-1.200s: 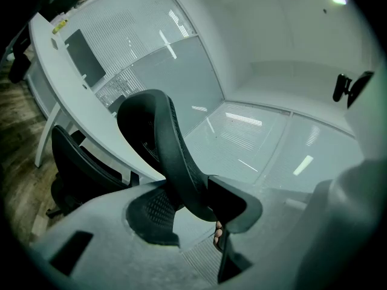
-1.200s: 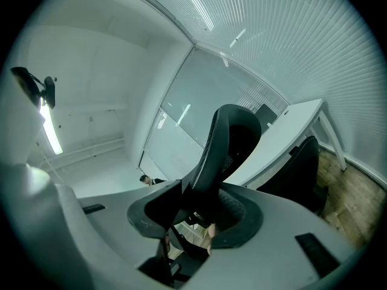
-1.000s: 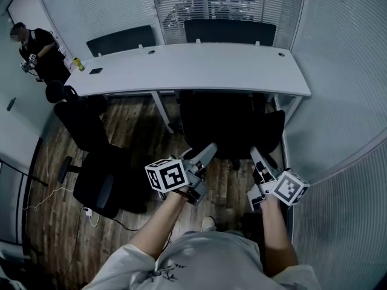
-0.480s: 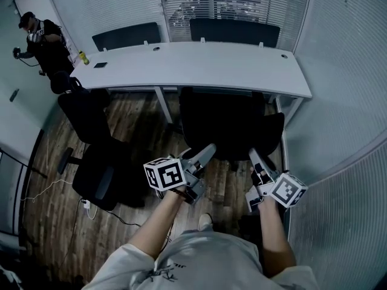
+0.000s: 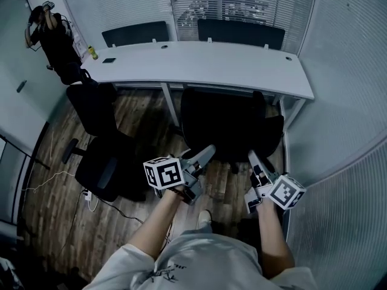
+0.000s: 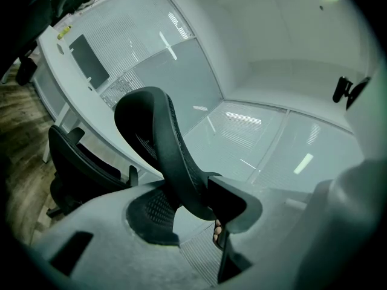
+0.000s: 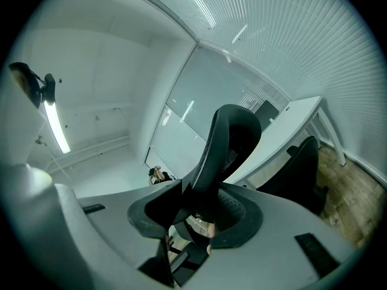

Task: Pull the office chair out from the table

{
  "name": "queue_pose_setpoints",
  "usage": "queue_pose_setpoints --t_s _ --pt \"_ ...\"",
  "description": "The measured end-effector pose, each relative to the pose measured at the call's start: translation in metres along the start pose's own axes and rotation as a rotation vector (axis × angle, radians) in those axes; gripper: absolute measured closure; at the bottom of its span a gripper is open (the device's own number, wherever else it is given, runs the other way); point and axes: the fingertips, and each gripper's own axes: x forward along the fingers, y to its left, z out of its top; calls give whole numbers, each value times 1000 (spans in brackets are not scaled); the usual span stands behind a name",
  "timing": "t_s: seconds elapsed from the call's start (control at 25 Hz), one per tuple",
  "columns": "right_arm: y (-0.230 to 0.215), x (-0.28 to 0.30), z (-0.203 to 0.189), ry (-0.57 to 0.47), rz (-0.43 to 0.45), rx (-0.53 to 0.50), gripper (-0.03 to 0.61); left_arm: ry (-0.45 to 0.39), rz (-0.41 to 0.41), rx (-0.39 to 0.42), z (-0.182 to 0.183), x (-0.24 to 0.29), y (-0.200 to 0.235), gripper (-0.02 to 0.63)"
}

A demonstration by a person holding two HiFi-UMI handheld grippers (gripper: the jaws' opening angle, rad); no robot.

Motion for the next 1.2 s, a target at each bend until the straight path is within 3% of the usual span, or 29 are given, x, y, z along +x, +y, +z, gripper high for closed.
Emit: queue_pose_setpoints --t_s 0.16,0.32,0.48,1.2 --pt "18 -32 -17 8 -38 -6 440 -1 -8 1 -18 -30 -23 459" --pt "13 -30 -17 16 -52 -4 440 5 -15 -4 -17 -28 -21 460" --pt "12 -23 -13 14 -17 -2 440 8 -11 -4 -17 -23 -18 462" --pt "24 -58 -28 27 -40 -7 440 -3 9 -13 -42 -49 -41 465"
